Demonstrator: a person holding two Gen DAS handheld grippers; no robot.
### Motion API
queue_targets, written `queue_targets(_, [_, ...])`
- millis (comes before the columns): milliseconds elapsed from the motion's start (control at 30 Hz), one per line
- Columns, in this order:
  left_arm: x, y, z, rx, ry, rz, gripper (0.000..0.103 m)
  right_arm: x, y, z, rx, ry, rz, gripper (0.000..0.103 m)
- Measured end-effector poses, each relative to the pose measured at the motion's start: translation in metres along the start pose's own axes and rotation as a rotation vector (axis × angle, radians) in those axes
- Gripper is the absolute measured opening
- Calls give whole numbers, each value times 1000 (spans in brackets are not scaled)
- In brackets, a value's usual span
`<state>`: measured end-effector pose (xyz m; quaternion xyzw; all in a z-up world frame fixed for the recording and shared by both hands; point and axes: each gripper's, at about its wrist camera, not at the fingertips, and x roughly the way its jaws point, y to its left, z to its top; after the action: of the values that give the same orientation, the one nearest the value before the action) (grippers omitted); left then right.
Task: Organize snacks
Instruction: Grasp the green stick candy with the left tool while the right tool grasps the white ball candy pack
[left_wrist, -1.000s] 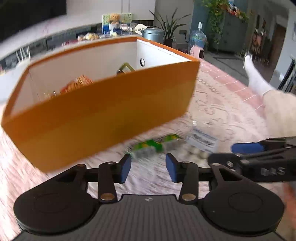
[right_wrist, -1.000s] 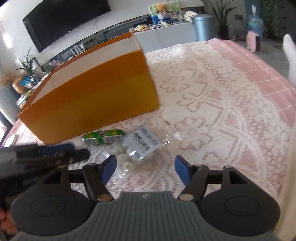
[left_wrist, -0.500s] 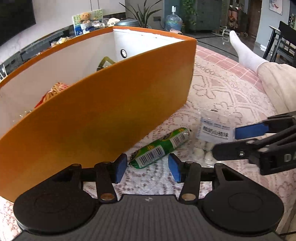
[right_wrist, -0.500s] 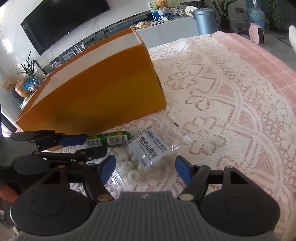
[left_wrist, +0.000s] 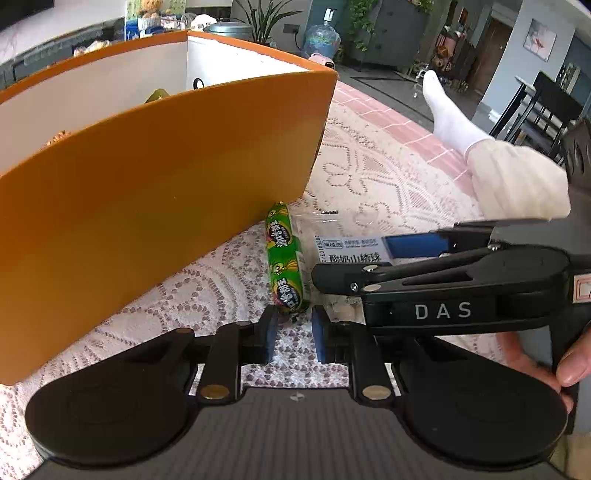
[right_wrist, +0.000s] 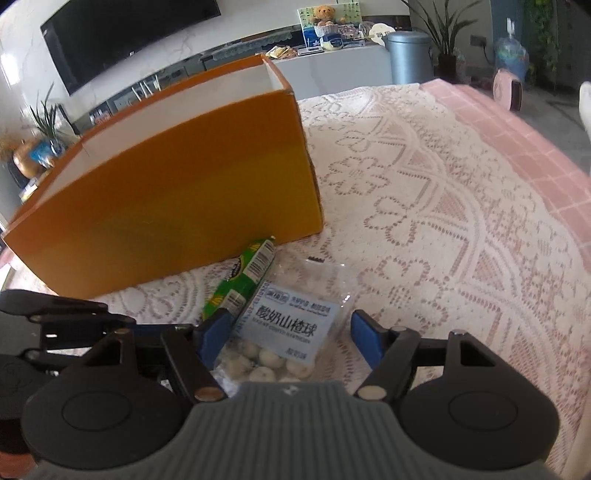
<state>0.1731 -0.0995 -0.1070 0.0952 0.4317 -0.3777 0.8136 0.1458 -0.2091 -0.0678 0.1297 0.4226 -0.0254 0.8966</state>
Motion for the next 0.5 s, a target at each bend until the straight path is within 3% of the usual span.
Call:
queue_targets(233, [-16, 7, 2, -9, -24, 53, 41, -4, -2, 2, -38, 3, -66, 68])
queue_targets(333, [-20, 12, 8, -44, -41, 64, 43, -7, -4, 3, -55, -8, -119, 68])
queue_targets(500, [-8, 8, 27, -70, -23, 95, 43, -10, -20, 5, 45, 9, -95, 67])
